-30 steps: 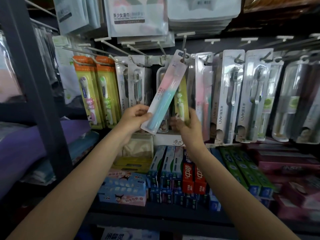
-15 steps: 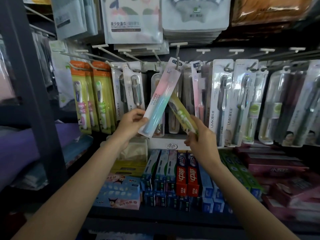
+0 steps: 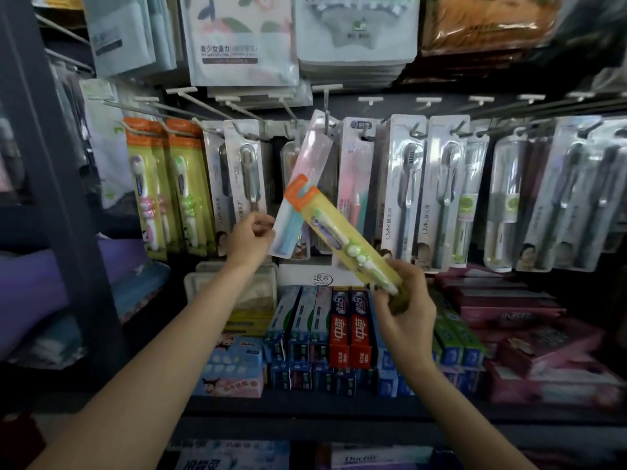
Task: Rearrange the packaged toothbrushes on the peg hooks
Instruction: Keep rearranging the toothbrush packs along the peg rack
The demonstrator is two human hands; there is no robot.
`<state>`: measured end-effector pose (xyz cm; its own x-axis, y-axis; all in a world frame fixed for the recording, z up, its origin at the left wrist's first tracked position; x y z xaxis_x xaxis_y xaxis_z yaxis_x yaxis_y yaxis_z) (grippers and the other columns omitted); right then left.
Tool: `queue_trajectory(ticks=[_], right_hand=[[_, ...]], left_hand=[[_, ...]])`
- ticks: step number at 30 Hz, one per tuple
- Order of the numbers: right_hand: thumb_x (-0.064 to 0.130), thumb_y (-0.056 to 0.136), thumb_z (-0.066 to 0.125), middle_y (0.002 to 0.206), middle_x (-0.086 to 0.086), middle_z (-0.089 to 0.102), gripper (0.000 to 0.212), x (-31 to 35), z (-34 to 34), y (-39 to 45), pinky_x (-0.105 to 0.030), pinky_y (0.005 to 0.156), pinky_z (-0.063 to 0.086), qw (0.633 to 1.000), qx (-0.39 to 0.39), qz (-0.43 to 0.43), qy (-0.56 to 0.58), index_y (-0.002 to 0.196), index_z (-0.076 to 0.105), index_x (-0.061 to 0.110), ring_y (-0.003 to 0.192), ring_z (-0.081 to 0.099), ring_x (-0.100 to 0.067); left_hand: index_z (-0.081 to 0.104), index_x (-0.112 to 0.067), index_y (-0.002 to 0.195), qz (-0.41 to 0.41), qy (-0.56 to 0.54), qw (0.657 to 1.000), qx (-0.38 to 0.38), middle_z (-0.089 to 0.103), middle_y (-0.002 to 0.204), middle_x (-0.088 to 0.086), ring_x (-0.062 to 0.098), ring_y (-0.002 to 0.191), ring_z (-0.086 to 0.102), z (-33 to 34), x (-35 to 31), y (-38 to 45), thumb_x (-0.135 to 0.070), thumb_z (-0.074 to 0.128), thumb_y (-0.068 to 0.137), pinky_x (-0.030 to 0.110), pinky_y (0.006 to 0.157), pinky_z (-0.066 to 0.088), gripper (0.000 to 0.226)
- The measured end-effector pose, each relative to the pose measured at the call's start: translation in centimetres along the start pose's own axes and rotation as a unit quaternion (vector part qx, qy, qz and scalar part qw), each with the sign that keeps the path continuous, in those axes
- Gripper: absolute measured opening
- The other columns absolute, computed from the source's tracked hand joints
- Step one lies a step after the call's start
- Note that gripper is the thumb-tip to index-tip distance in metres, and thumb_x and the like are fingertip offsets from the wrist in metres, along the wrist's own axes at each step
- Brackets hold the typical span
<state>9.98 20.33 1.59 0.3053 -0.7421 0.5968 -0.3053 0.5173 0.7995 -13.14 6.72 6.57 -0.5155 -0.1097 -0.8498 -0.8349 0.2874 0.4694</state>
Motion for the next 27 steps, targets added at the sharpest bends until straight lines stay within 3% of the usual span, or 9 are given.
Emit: queue_trajectory(ticks=[5,8,10,12,15,17,20,24,27], right_hand=[[0.001,0.086,0.054,0.088,0.014,0.054,0.035,2.9,5.3,1.7,-0.01,0.049,0.038,0.996,0.087,-0.031,0.012,0.111,0.045,0.024,0.065,0.053,-0.003],[0.005,0.088,0.052,0.09,0.012,0.055,0.033,4.6,9.9,1.9,-0.014,0.049,0.041,0.987,0.146,-0.057,0.027,0.118,0.045,0.017,0.065,0.054,-0.006],[0.008,0.09,0.052,0.095,0.011,0.056,0.034,5.5,13.1,1.9,-0.023,0.051,0.049,0.978,0.194,-0.051,0.053,0.121,0.043,0.017,0.066,0.058,-0.008],[0.01,0.09,0.054,0.1,0.008,0.056,0.034,6.6,15.8,1.8,-0.026,0.056,0.053,0.967,0.238,-0.056,0.069,0.122,0.043,0.015,0.069,0.061,-0.011],[0.01,0.087,0.06,0.094,0.006,0.055,0.036,7.9,19.0,2.2,-0.01,0.061,0.047,0.953,0.284,-0.058,0.09,0.12,0.045,0.011,0.074,0.057,-0.006],[0.015,0.085,0.064,0.095,0.003,0.055,0.049,8.4,21.0,2.7,-0.011,0.067,0.046,0.94,0.324,-0.021,0.106,0.128,0.039,0.014,0.08,0.056,-0.009],[0.017,0.086,0.063,0.098,0.011,0.05,0.062,9.8,23.7,3.4,-0.012,0.068,0.046,0.922,0.366,0.001,0.123,0.137,0.028,0.02,0.08,0.057,-0.006],[0.007,0.09,0.055,0.097,0.005,0.052,0.046,10.7,24.5,4.9,-0.015,0.062,0.041,0.938,0.33,-0.01,0.108,0.132,0.04,0.018,0.076,0.056,-0.009],[0.003,0.091,0.051,0.099,0.0,0.057,0.035,10.1,23.5,6.0,-0.004,0.062,0.043,0.956,0.282,-0.014,0.082,0.125,0.051,0.012,0.075,0.053,-0.004]], left_hand=[[0.052,-0.018,0.109,-0.013,-0.121,0.992,-0.026,0.058,0.108,0.003,0.014,0.094,0.06,-3.5,-0.3,-1.1,-0.013,0.05,0.094,0.032,0.084,0.052,0.017],[0.042,-0.026,0.114,-0.026,-0.262,0.965,-0.019,0.059,0.108,0.003,0.018,0.099,0.061,-5.7,-0.8,-1.7,-0.012,0.051,0.093,0.022,0.075,0.053,0.027],[0.037,-0.025,0.124,-0.033,-0.294,0.954,-0.045,0.057,0.108,0.003,0.02,0.101,0.059,-7.6,-0.6,-1.6,-0.007,0.05,0.093,0.025,0.077,0.051,0.038],[0.034,-0.023,0.132,-0.039,-0.293,0.952,-0.075,0.057,0.107,0.0,0.017,0.097,0.059,-9.7,-0.1,-1.1,-0.005,0.048,0.094,0.025,0.073,0.051,0.045],[0.035,-0.024,0.135,-0.042,-0.254,0.96,-0.112,0.057,0.101,-0.002,0.009,0.085,0.058,-12.8,0.8,-0.4,-0.003,0.048,0.093,0.02,0.062,0.05,0.048],[0.04,-0.026,0.13,-0.035,-0.227,0.965,-0.128,0.057,0.102,0.004,0.011,0.081,0.057,-14.1,1.1,-0.1,-0.004,0.05,0.093,0.019,0.057,0.049,0.045],[0.045,-0.031,0.118,-0.013,-0.178,0.972,-0.152,0.06,0.111,0.015,0.024,0.091,0.058,-15.1,1.2,0.7,-0.005,0.054,0.09,0.035,0.069,0.049,0.038],[0.045,-0.023,0.113,0.021,-0.127,0.973,-0.191,0.061,0.1,0.015,0.03,0.082,0.055,-16.6,0.7,1.5,-0.002,0.055,0.088,0.044,0.072,0.047,0.034],[0.044,-0.018,0.118,0.046,-0.079,0.973,-0.213,0.056,0.084,-0.001,0.024,0.085,0.056,-17.5,0.2,2.1,-0.004,0.055,0.089,0.044,0.084,0.049,0.034]])
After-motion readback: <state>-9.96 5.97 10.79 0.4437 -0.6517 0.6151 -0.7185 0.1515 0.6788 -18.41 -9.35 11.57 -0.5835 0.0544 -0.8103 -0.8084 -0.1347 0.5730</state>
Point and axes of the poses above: each hand's wrist, its own y-axis towards the middle knuckle, its own z-axis out of the palm, x = y × z, the point moved 9 cm from there along y, towards the middle knuckle
